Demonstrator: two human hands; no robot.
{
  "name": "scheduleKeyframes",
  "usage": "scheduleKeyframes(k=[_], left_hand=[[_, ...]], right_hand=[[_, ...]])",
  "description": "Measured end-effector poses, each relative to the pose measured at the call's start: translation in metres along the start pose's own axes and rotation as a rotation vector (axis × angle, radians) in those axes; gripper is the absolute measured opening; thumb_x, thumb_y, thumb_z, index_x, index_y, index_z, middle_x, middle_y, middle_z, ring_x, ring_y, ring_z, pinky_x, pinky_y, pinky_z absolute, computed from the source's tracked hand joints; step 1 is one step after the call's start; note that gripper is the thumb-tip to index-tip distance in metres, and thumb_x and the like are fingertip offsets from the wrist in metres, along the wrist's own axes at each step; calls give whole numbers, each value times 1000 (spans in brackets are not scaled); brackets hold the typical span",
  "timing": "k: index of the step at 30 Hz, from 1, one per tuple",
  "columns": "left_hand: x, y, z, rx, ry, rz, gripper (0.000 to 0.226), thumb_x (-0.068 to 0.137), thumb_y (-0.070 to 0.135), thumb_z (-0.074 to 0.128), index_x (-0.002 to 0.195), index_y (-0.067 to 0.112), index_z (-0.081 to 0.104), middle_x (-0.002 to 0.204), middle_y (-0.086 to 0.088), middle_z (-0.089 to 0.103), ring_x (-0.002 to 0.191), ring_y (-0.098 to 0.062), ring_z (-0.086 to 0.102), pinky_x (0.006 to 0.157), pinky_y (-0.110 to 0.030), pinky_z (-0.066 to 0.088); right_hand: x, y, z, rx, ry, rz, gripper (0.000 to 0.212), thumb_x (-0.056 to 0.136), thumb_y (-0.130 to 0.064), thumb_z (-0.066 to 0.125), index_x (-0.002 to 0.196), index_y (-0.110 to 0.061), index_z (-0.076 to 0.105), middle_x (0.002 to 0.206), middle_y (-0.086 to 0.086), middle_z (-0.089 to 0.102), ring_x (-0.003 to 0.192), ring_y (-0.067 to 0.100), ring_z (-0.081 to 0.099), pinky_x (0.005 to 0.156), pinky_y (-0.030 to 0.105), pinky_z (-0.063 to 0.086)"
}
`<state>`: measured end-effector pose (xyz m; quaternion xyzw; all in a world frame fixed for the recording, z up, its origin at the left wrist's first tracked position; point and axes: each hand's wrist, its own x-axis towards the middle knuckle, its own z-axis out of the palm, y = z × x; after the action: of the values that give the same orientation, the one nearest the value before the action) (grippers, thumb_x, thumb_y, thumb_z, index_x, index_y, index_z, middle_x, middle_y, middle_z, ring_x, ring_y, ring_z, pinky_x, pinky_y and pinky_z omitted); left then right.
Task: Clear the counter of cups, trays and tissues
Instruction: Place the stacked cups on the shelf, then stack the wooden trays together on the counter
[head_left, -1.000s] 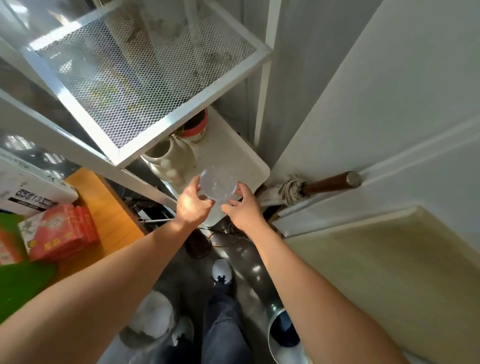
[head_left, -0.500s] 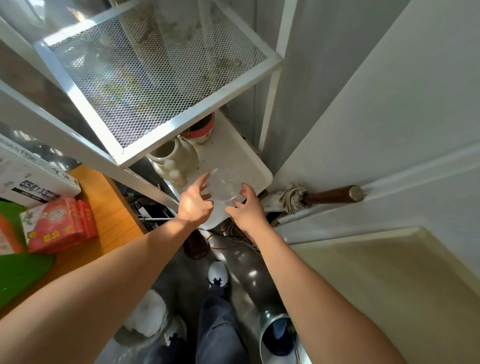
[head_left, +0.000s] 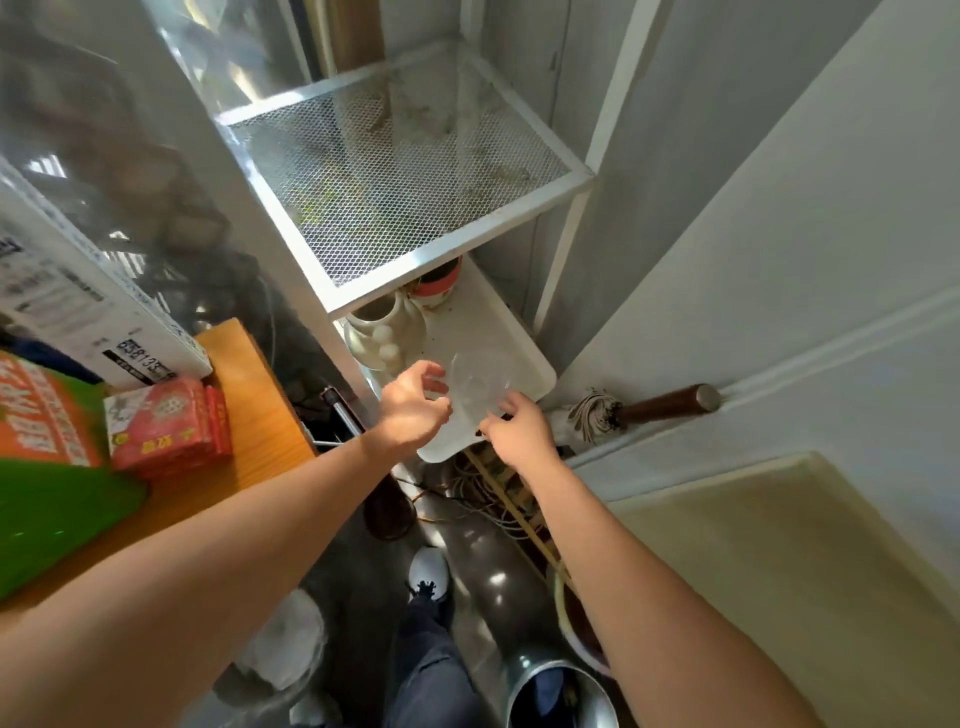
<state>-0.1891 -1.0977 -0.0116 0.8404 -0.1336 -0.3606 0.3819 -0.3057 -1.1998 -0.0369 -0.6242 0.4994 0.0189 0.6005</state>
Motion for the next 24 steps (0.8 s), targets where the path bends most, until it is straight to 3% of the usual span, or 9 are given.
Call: scheduleKeyframes(k=[2,4,6,9,11,14,17,19,24], left_hand=[[-16,2,-13,118,-73,60,14,89,-4,47,91,9,53,71,-6,53,53,-20,48,49,-29,47],[-27,-7,-26,256,-80,160,14,90,0,49,84,12,49,63,-3,48,49,-17,41,45,-26,37],[-45,-16,-42,307,-25,186,7,87,11,59,90,16,56,74,-3,62,57,-14,54,50,-17,42],[-78,-32,-75,366,-40,148,12,84,20,59,94,15,62,89,-5,68,75,-20,63,65,-27,50],[-101,-48,-99,424,-57,122,14,84,22,60,96,15,63,95,-5,67,86,-22,63,74,-31,53],[-137,-84,-138,460,-32,102,19,86,24,61,101,14,63,104,-9,67,97,-27,63,81,-34,53],[-179,-127,-179,437,32,40,19,85,26,59,99,14,62,108,-12,68,101,-31,62,83,-35,52],[-212,-161,-206,425,90,-8,14,81,24,57,94,18,59,109,-11,67,102,-32,61,79,-34,49],[-300,-255,-262,433,224,-173,20,79,26,54,95,15,57,108,-10,64,100,-33,60,83,-42,52]], right_hand=[[-9,-5,4,-66,21,2,65,83,-8,67,143,-9,43,137,5,54,116,22,59,102,39,48],[-22,-9,11,-127,32,-8,61,83,-11,67,140,-10,47,127,4,58,112,25,61,99,44,50],[-38,-13,23,-131,43,-25,43,83,-8,63,125,-7,58,108,6,62,99,25,64,90,47,55],[-68,-22,50,-177,-6,-60,16,85,-8,57,99,-7,64,86,12,64,72,27,64,66,43,58],[-91,-30,75,-322,-84,-90,13,85,-12,53,82,-9,65,76,15,66,63,29,65,59,41,54],[-126,-36,122,-373,-213,-113,11,87,-9,58,77,-9,62,71,15,61,47,22,54,46,31,43],[-163,-39,173,-532,-313,-204,10,86,-14,58,88,-6,64,69,9,61,42,16,56,41,24,41],[-192,-40,210,-662,-357,-286,11,84,-20,57,84,-11,64,64,5,61,37,10,56,35,19,39],[-262,-27,310,-896,-535,-434,9,86,-22,57,77,-19,58,69,5,64,57,21,62,43,25,44]])
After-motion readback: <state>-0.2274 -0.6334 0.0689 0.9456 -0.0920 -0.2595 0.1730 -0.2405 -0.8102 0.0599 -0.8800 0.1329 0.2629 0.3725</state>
